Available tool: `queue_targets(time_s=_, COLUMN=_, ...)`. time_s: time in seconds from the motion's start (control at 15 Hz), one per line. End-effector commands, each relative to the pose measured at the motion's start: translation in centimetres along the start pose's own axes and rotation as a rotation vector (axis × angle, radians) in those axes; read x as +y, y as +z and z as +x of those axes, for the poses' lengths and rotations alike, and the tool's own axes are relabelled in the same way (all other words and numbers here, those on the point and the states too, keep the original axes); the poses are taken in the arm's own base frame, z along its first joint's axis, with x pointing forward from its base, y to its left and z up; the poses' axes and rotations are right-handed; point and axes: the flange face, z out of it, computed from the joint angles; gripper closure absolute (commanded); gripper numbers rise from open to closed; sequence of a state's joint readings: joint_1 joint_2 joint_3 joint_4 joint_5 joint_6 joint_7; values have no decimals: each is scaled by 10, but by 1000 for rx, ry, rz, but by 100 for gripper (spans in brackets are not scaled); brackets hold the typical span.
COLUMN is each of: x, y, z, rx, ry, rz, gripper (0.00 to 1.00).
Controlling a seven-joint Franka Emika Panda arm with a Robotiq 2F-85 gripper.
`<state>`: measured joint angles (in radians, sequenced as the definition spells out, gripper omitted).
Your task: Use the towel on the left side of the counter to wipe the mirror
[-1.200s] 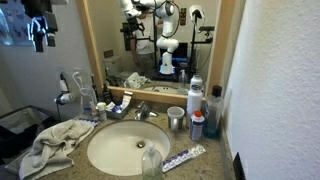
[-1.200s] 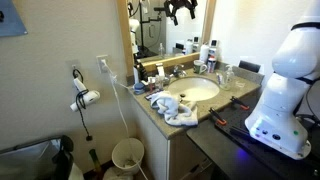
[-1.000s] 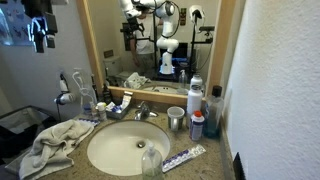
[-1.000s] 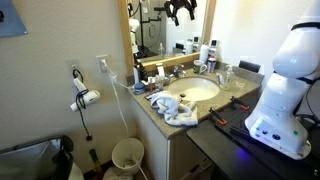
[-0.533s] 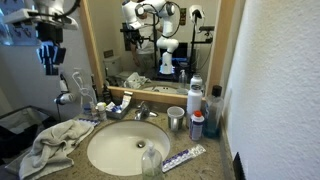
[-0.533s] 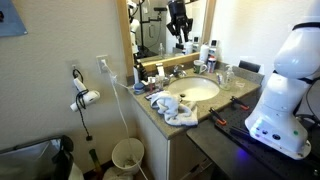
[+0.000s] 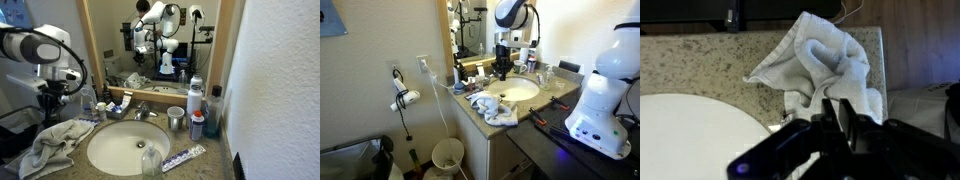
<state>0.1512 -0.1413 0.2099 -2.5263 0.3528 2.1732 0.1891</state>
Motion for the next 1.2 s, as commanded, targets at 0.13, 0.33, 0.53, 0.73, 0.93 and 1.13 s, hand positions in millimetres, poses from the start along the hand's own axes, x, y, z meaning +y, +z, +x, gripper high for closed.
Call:
queue_targets(time_s=0.13, x=23, y=77, z=-29, rx=121, ry=-61, rz=80, gripper=39)
queue_targets(time_s=0.33, x=16, y=79, z=-32, rx=232, ry=-104, rz=99, gripper=16)
queue_targets(time_s=0.53, x=0, y=80, z=-28, rx=306, ry=-154, rz=104, gripper=0)
queue_targets(time_s=0.73, x=-13, y=96, z=-28, rx=296, ry=-187, rz=126, gripper=0)
queue_targets(time_s=0.93, x=-15, y=122, z=-27, rx=279, ry=-218, rz=119, gripper=0)
queue_targets(time_s=1.13, x=-9, y=148, z=-17, rx=309, ry=-254, rz=56, gripper=0)
